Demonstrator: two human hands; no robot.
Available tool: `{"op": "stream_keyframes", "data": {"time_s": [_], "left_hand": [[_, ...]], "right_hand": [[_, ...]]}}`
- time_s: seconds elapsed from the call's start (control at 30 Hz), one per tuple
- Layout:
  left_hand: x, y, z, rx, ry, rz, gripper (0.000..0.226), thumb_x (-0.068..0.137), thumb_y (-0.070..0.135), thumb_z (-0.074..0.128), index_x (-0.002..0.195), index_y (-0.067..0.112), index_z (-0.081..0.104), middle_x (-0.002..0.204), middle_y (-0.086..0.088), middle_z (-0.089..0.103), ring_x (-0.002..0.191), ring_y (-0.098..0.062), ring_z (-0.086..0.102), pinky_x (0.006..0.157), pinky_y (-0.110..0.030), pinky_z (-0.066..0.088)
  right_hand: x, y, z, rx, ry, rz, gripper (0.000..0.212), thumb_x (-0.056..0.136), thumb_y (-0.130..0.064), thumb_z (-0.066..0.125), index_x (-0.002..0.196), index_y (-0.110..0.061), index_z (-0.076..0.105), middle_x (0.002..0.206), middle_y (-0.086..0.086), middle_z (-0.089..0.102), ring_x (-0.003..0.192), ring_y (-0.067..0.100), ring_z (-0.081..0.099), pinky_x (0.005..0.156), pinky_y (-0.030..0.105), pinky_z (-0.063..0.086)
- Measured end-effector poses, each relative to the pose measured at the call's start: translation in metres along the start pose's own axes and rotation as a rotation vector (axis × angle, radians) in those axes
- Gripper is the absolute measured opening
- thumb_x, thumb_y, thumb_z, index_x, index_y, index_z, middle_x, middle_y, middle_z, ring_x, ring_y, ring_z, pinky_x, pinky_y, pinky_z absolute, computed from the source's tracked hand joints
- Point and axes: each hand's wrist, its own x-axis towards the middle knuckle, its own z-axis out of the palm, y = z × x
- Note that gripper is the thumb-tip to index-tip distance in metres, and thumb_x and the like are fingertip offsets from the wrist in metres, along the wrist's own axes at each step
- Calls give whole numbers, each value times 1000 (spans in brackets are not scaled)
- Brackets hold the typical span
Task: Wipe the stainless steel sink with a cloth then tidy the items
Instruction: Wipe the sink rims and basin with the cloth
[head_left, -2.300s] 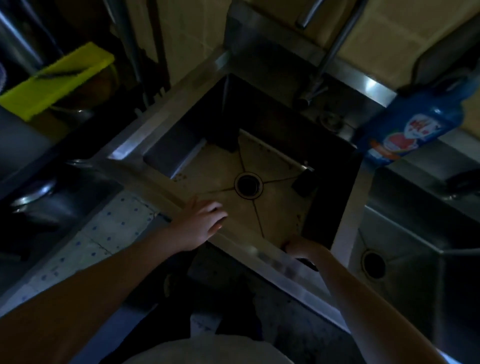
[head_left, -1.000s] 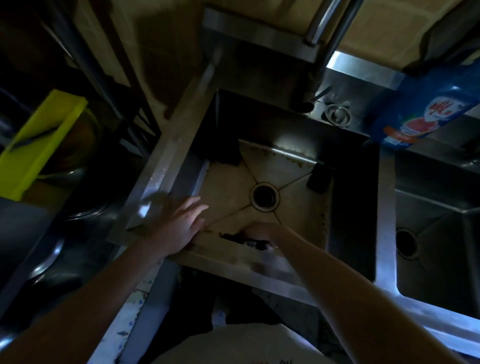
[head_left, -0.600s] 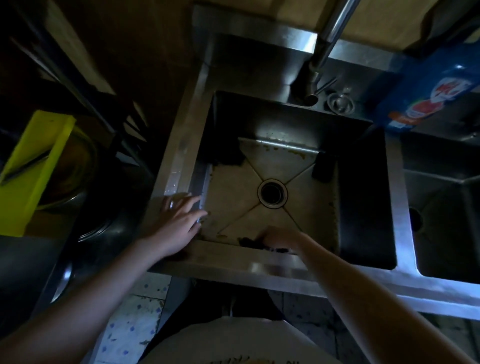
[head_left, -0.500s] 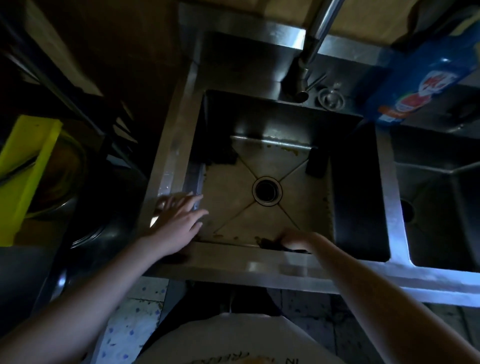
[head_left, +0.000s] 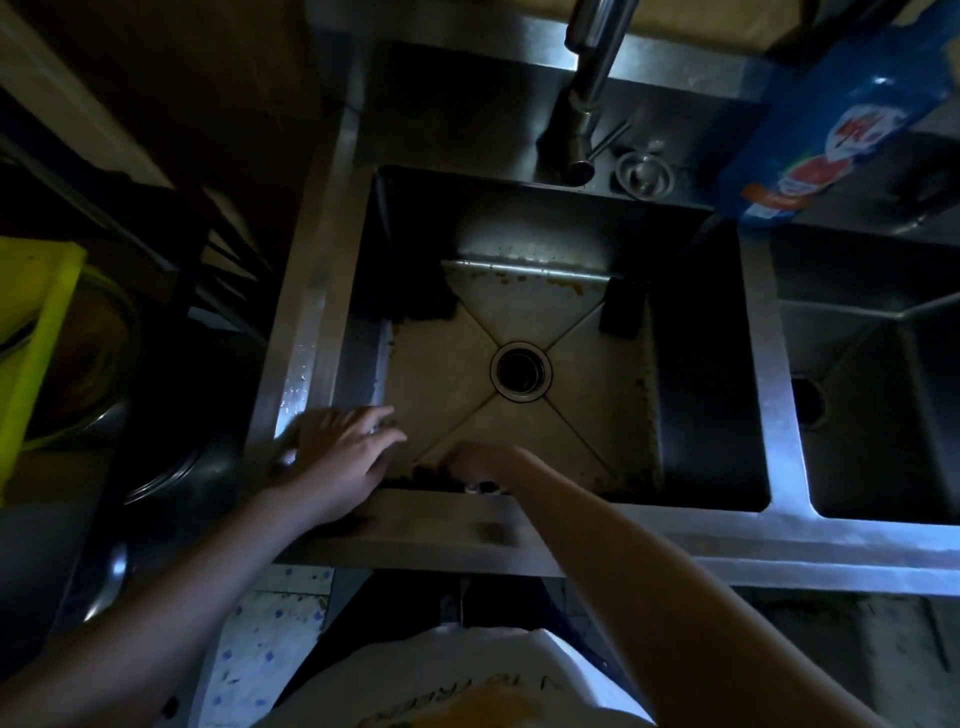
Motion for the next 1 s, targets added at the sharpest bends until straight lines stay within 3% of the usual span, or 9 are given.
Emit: {"op": "stream_keyframes", "data": {"time_s": [0.17, 0.3, 0.33, 0.43, 0.53, 0.6, 0.7, 0.87, 1.0], "left_hand": [[-1, 17, 8, -162, -21, -49, 33, 95, 24, 48, 127, 23, 53, 149, 1, 28, 136, -18, 25, 109, -32, 20], [3, 34, 19, -103, -15, 28, 32, 94, 33, 50, 125, 24, 54, 144, 1, 36, 132, -20, 34, 108, -38, 21], [4, 37, 21, -102, -9, 34, 34, 93, 35, 51, 125, 25, 53, 144, 2, 37, 131, -20, 35, 108, -38, 22], [6, 45, 25, -117, -19, 24, 38, 90, 36, 55, 127, 25, 52, 142, 3, 40, 129, -22, 38, 107, -38, 29], [5, 49, 24, -88, 14, 37, 36, 89, 36, 58, 123, 26, 55, 127, 5, 50, 117, -20, 47, 98, -34, 36], [3, 52, 20, -78, 35, 45, 33, 88, 37, 57, 120, 28, 56, 118, 7, 53, 109, -17, 50, 91, -33, 39], [-5, 55, 14, -88, 35, 68, 26, 90, 38, 55, 112, 26, 58, 108, 6, 56, 100, -16, 56, 85, -33, 44], [-16, 55, 6, -85, 45, 82, 12, 91, 27, 55, 90, 19, 64, 92, 0, 62, 86, -19, 61, 77, -31, 45], [-19, 56, 7, -78, 60, 83, 11, 90, 27, 58, 84, 20, 63, 85, 2, 60, 82, -18, 61, 73, -30, 43]], "right_hand": [[-5, 27, -3, -64, -17, -42, 29, 97, -3, 37, 113, 8, 59, 64, 1, 44, 52, 11, 40, 51, 17, 32], [-30, 122, -22, -138, 63, 93, 38, 101, -34, 37, 71, -14, 52, 67, -2, 45, 61, 13, 43, 61, 23, 33], [-39, 146, -28, -142, 80, 151, 35, 101, -37, 36, 76, -19, 52, 75, -2, 50, 70, 16, 48, 66, 23, 36], [-54, 195, -41, -124, 88, 278, 38, 103, -27, 35, 136, -10, 41, 136, 10, 45, 122, 25, 46, 96, 27, 37], [-48, 191, -45, -126, 70, 296, 46, 102, -22, 37, 144, -4, 31, 148, 14, 35, 134, 27, 37, 108, 29, 31], [-34, 167, -41, -65, 65, 261, 37, 100, -23, 42, 133, -7, 47, 136, 15, 49, 123, 27, 48, 103, 35, 37], [-4, 110, -23, 3, -28, 139, 26, 99, -35, 42, 95, -13, 56, 82, 2, 55, 67, 14, 49, 65, 26, 39], [15, 43, -9, 17, -23, -106, 29, 100, -20, 39, 113, -2, 58, 85, 0, 51, 71, 12, 45, 67, 22, 36], [3, 82, -15, 42, -46, -29, 25, 99, -23, 41, 103, -9, 61, 72, 0, 52, 57, 12, 43, 59, 23, 33]]}}
